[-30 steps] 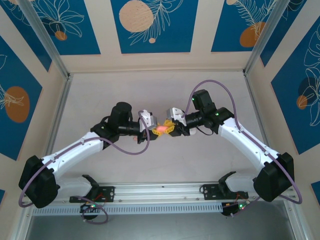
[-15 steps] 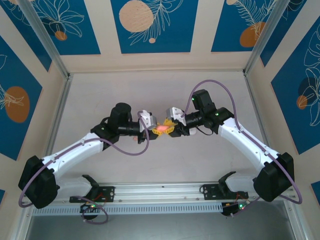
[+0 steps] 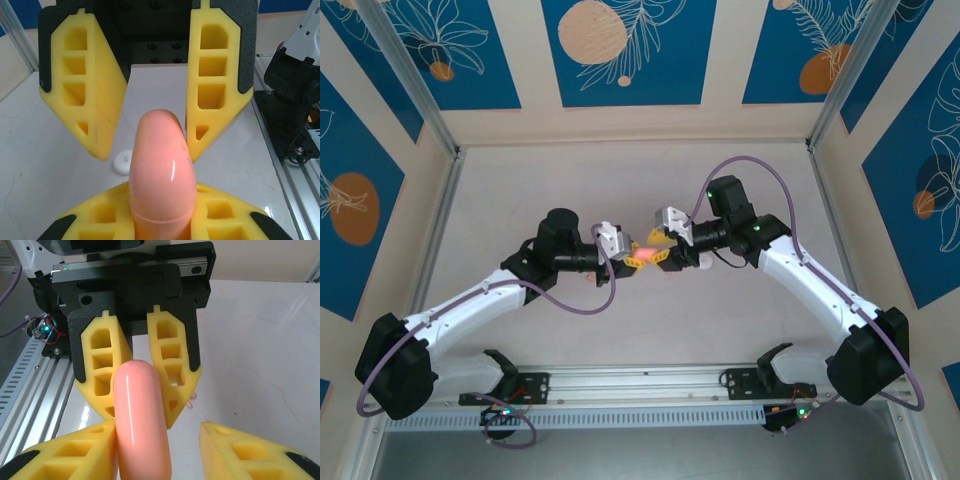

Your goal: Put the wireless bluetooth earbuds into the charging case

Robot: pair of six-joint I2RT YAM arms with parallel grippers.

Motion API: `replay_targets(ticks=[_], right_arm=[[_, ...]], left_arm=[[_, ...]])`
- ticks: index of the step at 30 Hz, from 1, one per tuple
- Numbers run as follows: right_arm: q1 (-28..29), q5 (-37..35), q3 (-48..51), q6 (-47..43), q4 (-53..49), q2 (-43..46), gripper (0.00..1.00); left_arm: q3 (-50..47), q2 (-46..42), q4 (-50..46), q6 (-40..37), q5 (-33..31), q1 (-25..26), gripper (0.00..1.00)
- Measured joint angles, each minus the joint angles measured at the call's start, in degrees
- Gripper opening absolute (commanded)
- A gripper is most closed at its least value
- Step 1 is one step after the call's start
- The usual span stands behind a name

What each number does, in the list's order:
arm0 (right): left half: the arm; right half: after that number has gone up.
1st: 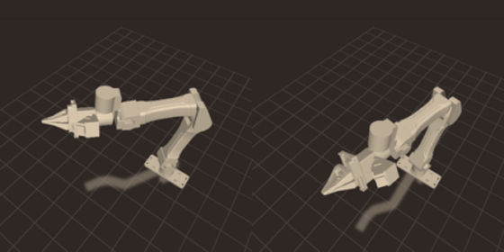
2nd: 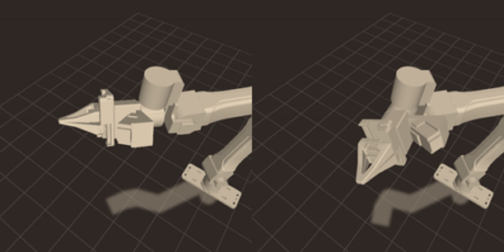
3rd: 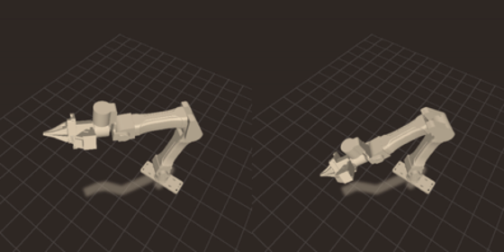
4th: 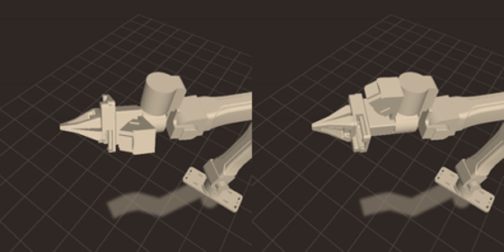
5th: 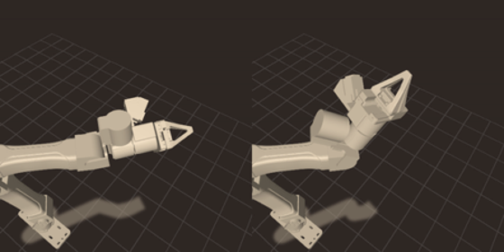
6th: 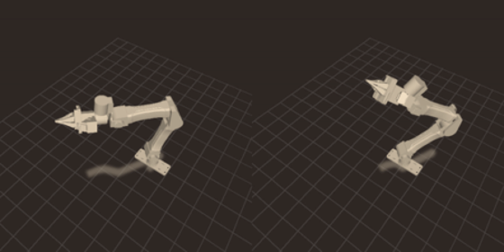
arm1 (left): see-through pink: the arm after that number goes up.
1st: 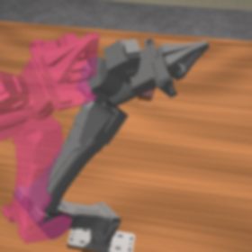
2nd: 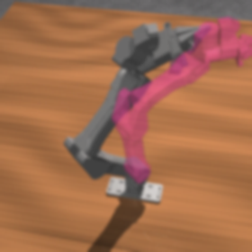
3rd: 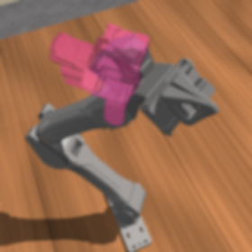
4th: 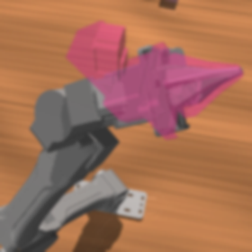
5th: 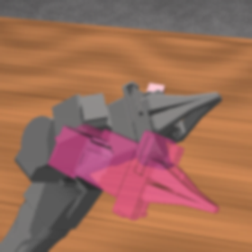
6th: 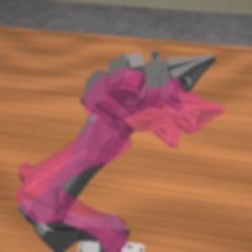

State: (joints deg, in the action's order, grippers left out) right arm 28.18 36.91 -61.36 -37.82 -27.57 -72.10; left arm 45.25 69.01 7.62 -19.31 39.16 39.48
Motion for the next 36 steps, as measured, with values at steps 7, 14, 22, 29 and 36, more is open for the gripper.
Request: replay_targets(ticks=[7, 14, 22, 29, 36], right_arm=[[-1.7, 1.7, 0.0, 1.9, 0.3, 0.0, 0.45], [-3.7, 1.7, 0.0, 3.6, 3.3, 0.0, 0.45], [-4.3, 1.9, 0.0, 5.0, 4.3, 0.7, 0.45], [-4.9, 2.1, 0.0, 6.8, 5.7, 1.3, 0.47], [-4.9, -0.5, -0.5, 10.6, 4.7, 1.4, 0.50]], left_arm=[[-0.1, 0.0, 0.1, 0.0, -0.9, -0.1, 0.00], [-0.9, 0.0, -0.1, 0.0, 0.4, 0.1, 0.00], [-2.3, 0.0, 1.6, 0.9, 0.4, 0.0, 0.00], [-4.1, 0.0, 4.9, 3.0, 0.5, -0.5, 0.00], [-8.1, 0.0, 11.0, 7.5, 0.4, -3.5, 0.00]])
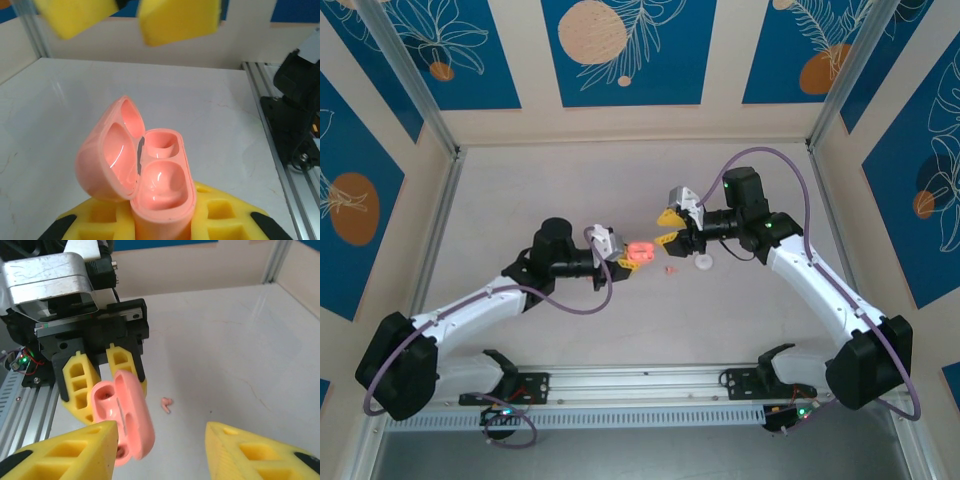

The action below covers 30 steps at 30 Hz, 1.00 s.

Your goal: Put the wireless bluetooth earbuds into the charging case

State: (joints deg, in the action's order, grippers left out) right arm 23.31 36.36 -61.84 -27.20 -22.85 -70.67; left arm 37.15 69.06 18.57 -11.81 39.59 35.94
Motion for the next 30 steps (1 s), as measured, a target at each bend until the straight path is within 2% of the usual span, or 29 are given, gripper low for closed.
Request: replay_targets(ticks=[6, 11, 20, 30], right_arm=[[-0.3, -5.4, -1.4, 2.2, -4.7, 0.0, 0.50], [-0.6, -8.1, -1.4, 0.4, -10.3, -0.1, 0.51], [-0.7, -14.4, -6.5, -12.9, -22.4, -5.9, 0.53], [-0.5, -23.1, -8.8, -27.5, -26.7, -15.5, 0.52]], left_arm=[[-6.2, -0.9, 6.9, 6.5, -1.3, -4.9, 0.00], [-9.6, -2.4, 9.8, 9.4, -2.4, -6.7, 0.00], [-13.8, -3.4, 11.9, 9.4, -3.3, -6.7, 0.00], [-15.4, -5.0, 11.4, 7.2, -5.8, -6.7, 0.00]])
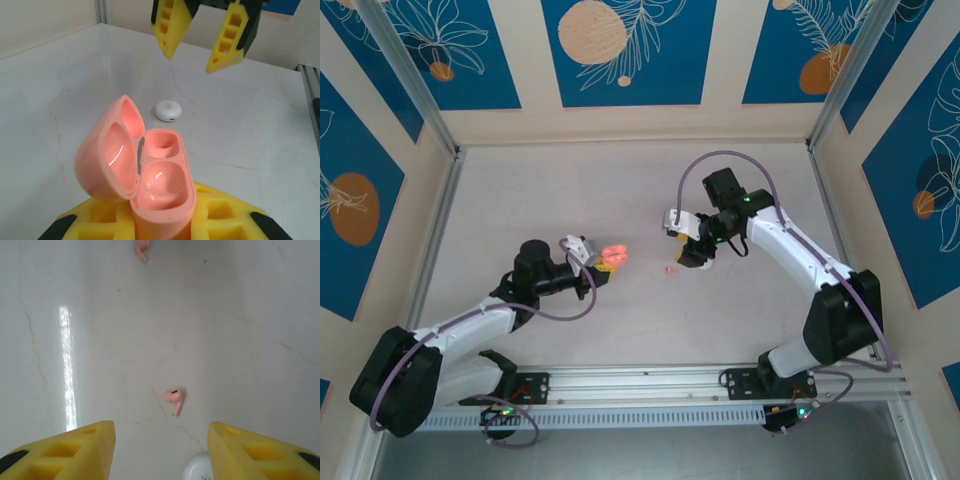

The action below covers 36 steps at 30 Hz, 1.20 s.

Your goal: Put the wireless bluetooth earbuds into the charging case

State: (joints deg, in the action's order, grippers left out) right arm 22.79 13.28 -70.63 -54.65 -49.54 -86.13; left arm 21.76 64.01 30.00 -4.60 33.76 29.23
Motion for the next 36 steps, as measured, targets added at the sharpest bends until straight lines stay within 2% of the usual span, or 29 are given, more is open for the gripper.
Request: replay_targets(ticks=[15, 36], right_arm=[[3.1, -4.9, -5.3, -9.4, -1.5, -16.9, 0.49], [6.0, -8.7, -5.4, -12.1, 2.5, -24.9, 0.49]], left_arm=[[-2.7, -2.8, -1.0, 0.2, -3.7, 0.0, 0.00], [-3.0, -5.4, -3.0, 0.2, -5.1, 0.0, 0.00]])
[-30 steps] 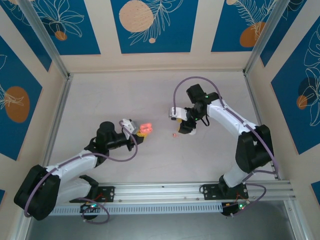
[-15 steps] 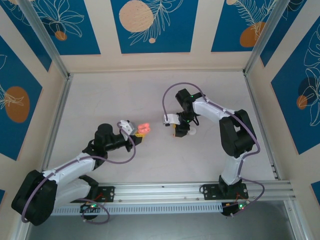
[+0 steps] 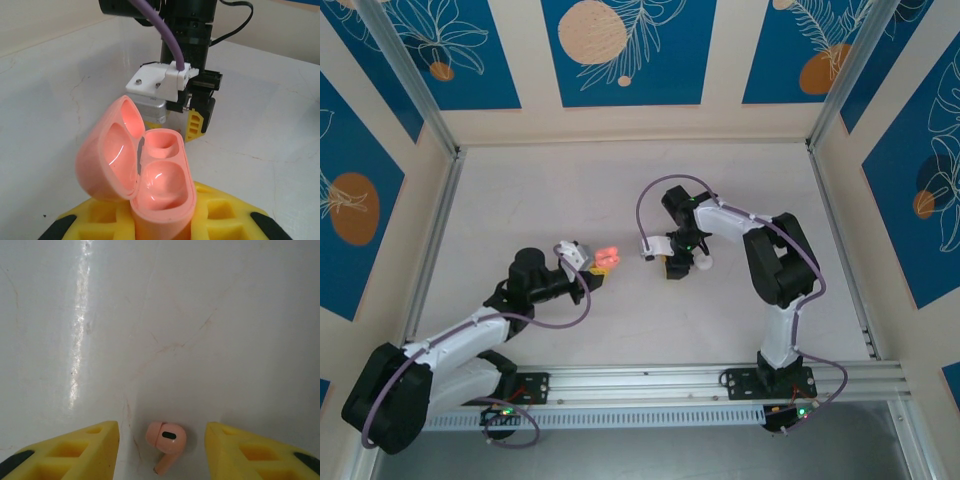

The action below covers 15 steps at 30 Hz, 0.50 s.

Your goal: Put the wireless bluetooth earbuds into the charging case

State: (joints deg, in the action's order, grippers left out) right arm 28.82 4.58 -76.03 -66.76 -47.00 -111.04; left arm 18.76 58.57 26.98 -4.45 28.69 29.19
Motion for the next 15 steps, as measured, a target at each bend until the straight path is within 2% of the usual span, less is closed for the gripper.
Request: replay_targets(ticks=[15], right_arm=[[-0.3, -0.8, -0.4, 0.1, -0.2, -2.1, 0.45]], left_arm=[[0.0, -0.5, -0.5, -0.1, -0.3, 0.0, 0.00]])
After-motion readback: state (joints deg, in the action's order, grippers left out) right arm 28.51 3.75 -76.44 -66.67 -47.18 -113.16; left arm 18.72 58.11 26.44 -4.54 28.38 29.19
